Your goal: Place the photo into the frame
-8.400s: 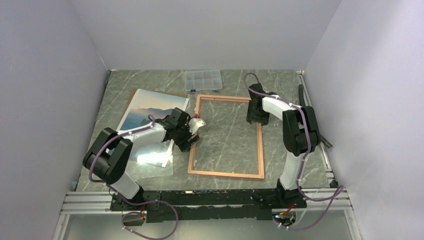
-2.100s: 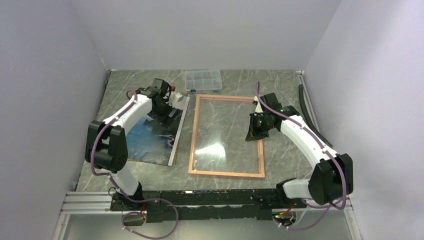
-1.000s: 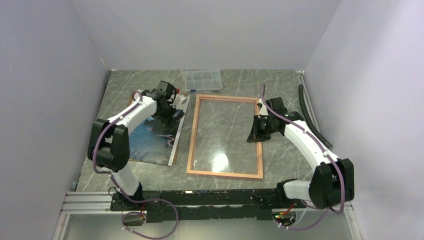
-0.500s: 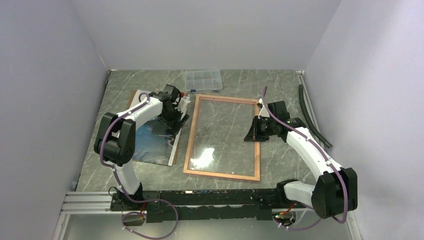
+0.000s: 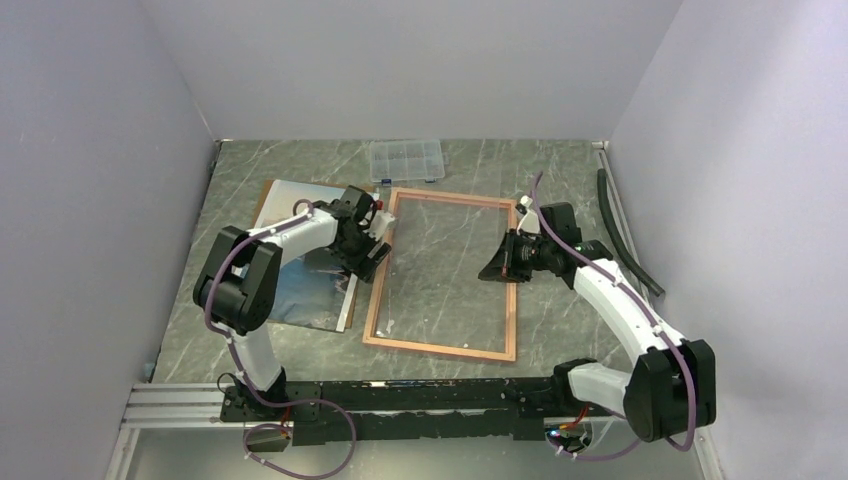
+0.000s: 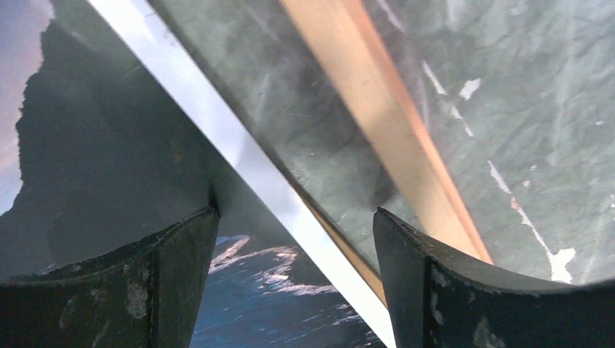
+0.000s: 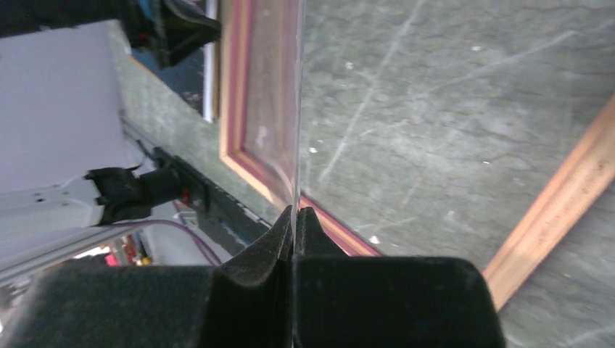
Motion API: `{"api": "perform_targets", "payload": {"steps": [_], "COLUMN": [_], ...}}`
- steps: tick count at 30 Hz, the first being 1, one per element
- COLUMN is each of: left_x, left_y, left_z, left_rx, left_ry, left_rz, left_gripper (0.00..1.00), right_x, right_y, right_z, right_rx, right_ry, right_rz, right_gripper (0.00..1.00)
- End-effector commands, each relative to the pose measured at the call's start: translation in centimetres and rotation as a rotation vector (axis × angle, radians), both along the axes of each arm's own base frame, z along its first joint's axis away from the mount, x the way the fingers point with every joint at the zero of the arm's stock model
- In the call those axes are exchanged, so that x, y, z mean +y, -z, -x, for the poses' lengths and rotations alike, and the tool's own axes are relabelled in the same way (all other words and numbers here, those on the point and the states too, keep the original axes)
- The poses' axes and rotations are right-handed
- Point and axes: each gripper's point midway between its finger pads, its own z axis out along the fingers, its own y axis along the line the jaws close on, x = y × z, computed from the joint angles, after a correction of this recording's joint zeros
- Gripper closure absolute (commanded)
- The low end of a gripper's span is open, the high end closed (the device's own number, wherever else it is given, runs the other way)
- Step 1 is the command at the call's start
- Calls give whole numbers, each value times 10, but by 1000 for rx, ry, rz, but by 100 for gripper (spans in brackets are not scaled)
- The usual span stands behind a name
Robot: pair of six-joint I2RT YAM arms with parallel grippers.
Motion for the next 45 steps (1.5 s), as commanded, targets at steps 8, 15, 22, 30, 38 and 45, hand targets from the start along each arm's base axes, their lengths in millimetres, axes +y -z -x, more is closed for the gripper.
{"api": "perform_targets", "payload": {"steps": [8, 15, 22, 30, 38, 45], "left_x": [-19, -23, -22, -18, -2, 32], "left_y": [4, -2, -1, -13, -49, -83], "left_z": [7, 19, 24, 23, 6, -18], "left_rx": [-3, 34, 86, 91, 84, 7], "left_ry": [25, 25, -13, -36, -102, -183], "left_rz": [48, 93, 133, 163, 255, 291], "left_gripper": [18, 22, 25, 25, 22, 12], "right_x": [28, 30, 25, 26, 28, 40], "right_y": [-60, -85, -97, -103, -137, -110], "right_z": [-2, -2, 4, 12, 15, 5], "right_rx": [-121, -166, -218, -266, -389, -321], "right_ry": [-26, -20, -10, -36, -116, -129], "right_rz": [-272, -326, -301, -330, -343, -435], "right_gripper": [100, 100, 100, 100, 100, 100]}}
